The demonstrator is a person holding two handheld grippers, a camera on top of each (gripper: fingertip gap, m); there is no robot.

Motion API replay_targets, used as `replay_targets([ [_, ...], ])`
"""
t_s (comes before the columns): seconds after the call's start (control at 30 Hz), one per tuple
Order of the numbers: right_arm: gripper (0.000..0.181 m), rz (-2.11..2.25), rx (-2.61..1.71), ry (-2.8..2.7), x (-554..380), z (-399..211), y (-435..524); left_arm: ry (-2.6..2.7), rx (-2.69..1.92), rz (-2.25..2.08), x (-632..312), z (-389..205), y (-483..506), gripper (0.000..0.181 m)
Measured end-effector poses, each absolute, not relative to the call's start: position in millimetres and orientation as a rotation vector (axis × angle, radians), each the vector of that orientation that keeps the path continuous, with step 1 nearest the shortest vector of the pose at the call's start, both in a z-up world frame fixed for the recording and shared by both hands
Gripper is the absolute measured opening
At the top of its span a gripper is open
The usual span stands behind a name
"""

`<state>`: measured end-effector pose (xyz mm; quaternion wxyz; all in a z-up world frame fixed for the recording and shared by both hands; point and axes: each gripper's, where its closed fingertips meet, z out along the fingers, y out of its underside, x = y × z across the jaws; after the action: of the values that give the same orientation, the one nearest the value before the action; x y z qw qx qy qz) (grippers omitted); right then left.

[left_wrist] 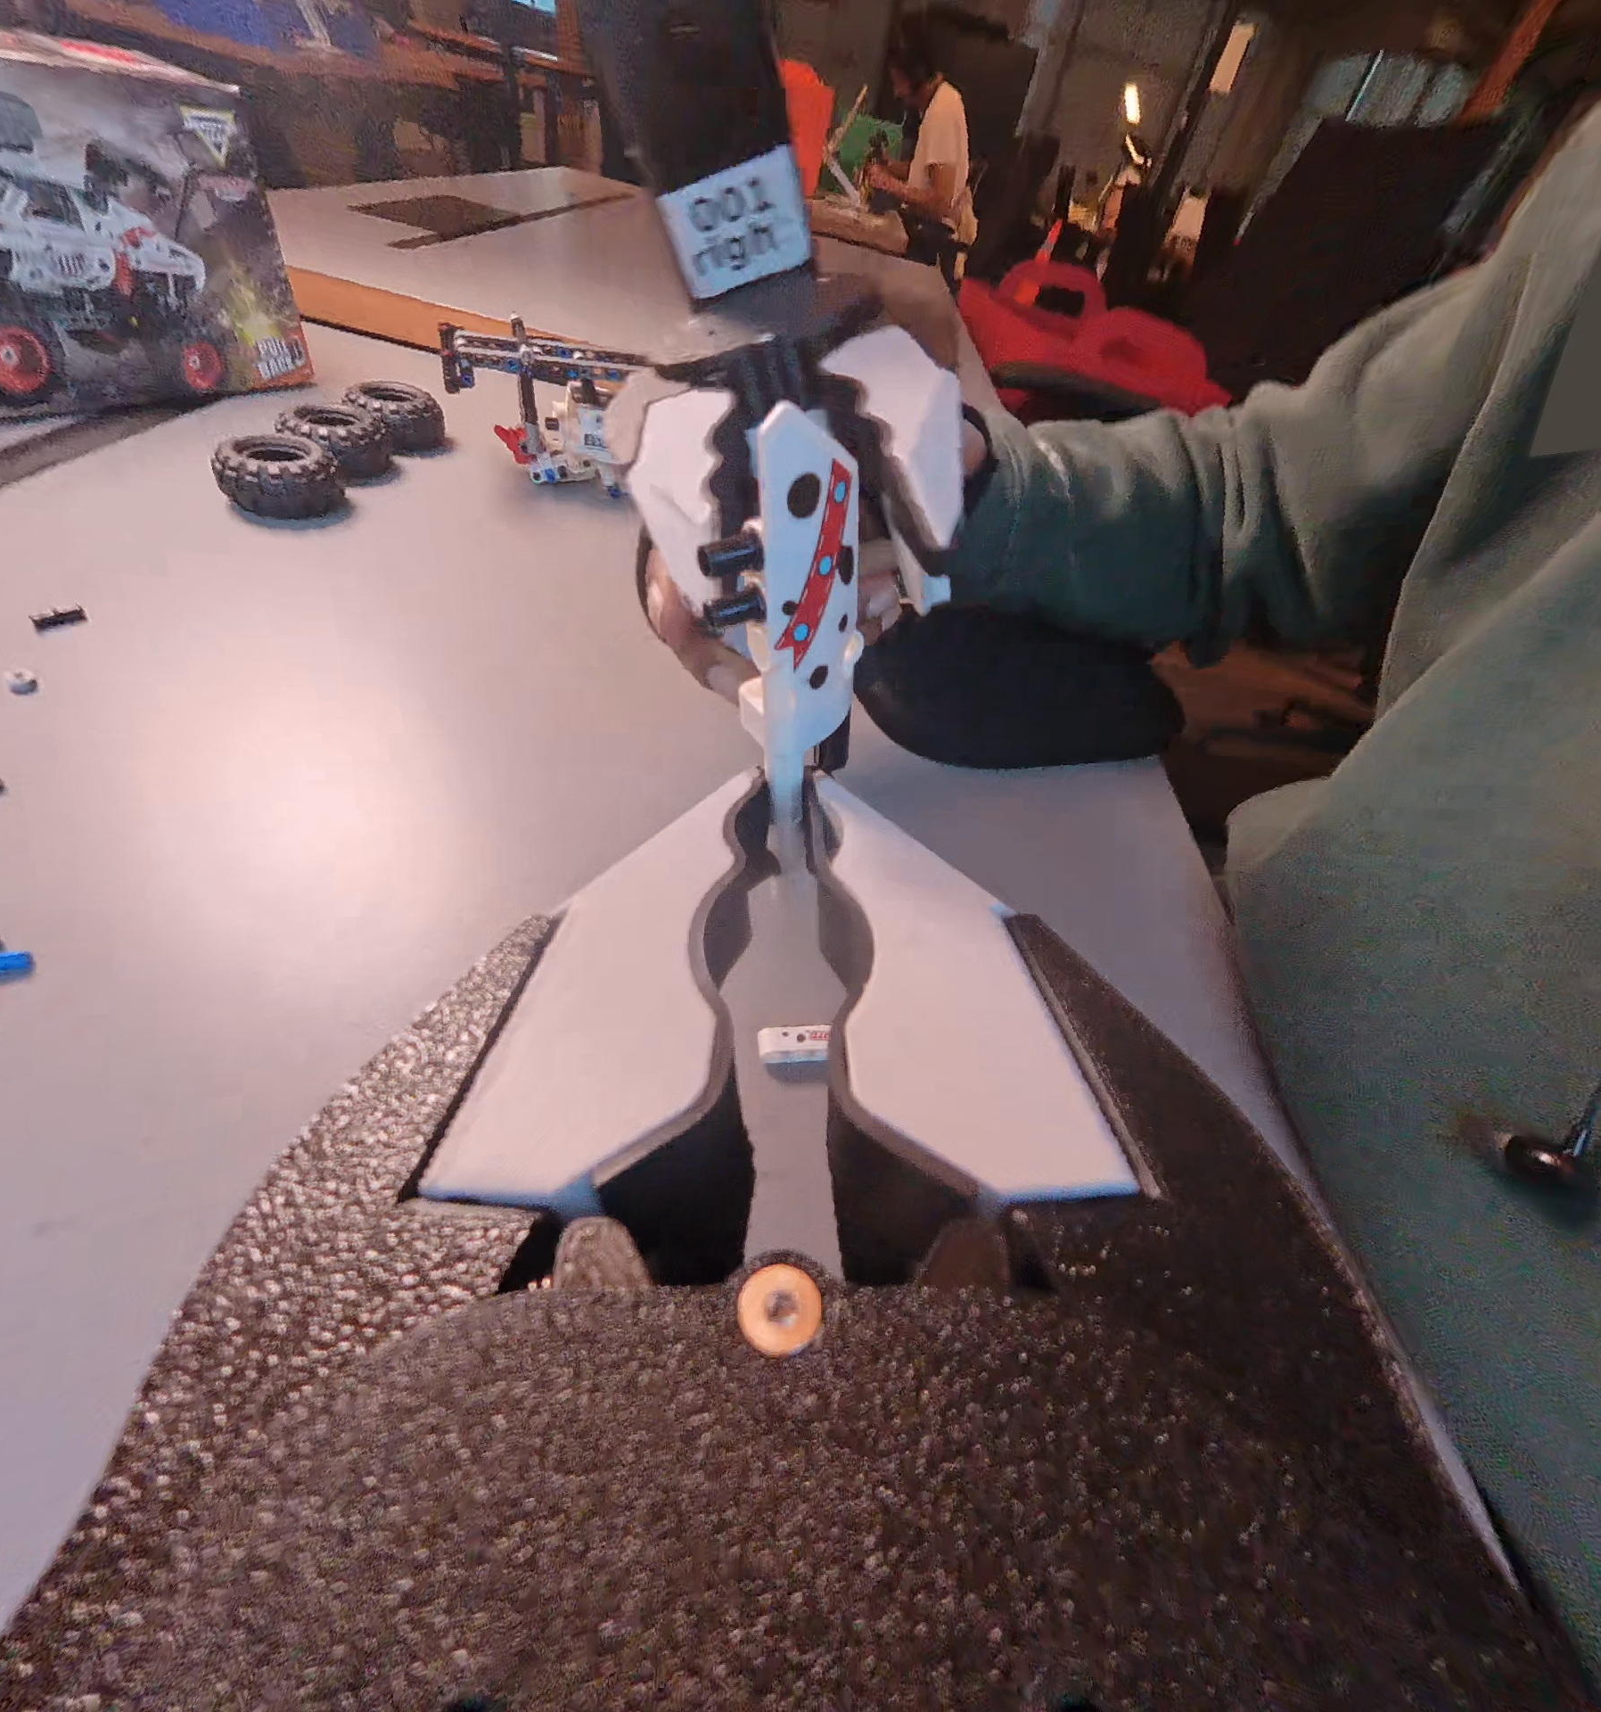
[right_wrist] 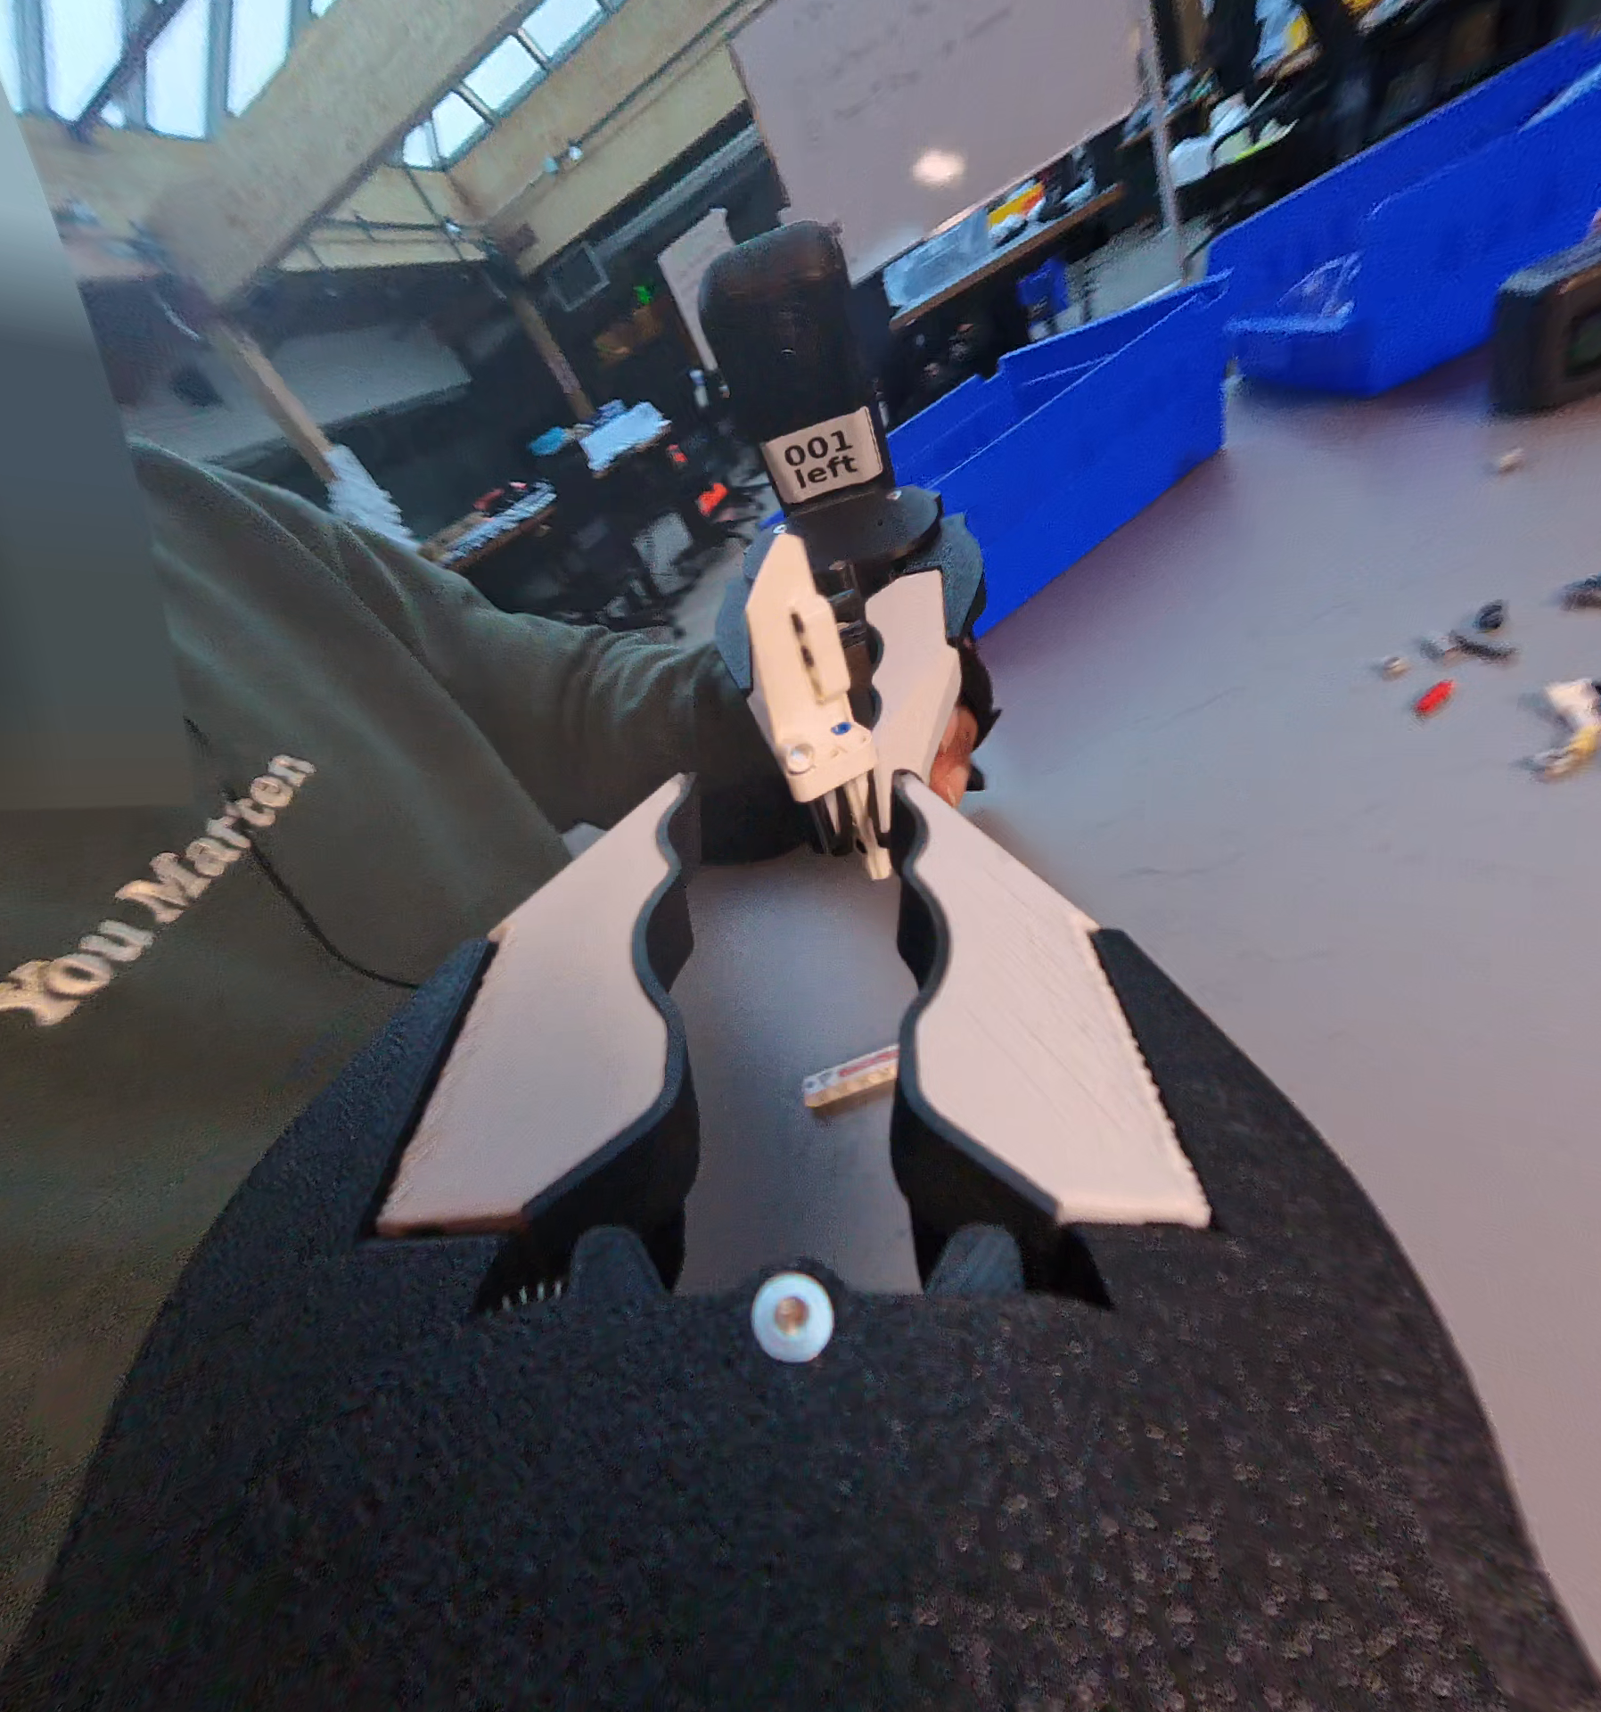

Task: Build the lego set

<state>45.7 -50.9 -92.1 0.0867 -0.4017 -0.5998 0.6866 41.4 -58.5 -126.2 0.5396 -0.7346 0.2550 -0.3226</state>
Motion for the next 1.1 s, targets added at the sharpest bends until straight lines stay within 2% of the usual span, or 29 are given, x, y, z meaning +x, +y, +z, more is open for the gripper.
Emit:
replay_targets([
  [0.1,0.043,1.727,-1.122,-1.726,37,-98,-54,0.541,-1.811,-0.809,43,-134,-52,0.006],
  [0.17,0.036,1.606,-1.086,-1.653,28,-97,-55,0.512,-1.851,-0.811,47,-141,-48,0.006],
  [0.27,0.009,1.491,-1.085,-1.624,20,-101,-50,0.483,-1.878,-0.789,49,-146,-45,0.006],
  [0.5,0.008,1.684,-1.181,-1.549,20,-101,-43,0.453,-1.881,-0.770,46,-145,-43,0.006],
  [0.73,0.011,1.676,-1.195,-1.472,15,-101,-39,0.419,-1.903,-0.756,43,-148,-41,0.006],
  [0.93,0.007,1.644,-1.159,-1.494,14,-102,-42,0.461,-1.915,-0.752,44,-150,-42,0.007],
  [1.1,0.007,1.617,-1.129,-1.602,26,-103,-26,0.717,-1.871,-0.659,40,-147,-61,0.029],
])
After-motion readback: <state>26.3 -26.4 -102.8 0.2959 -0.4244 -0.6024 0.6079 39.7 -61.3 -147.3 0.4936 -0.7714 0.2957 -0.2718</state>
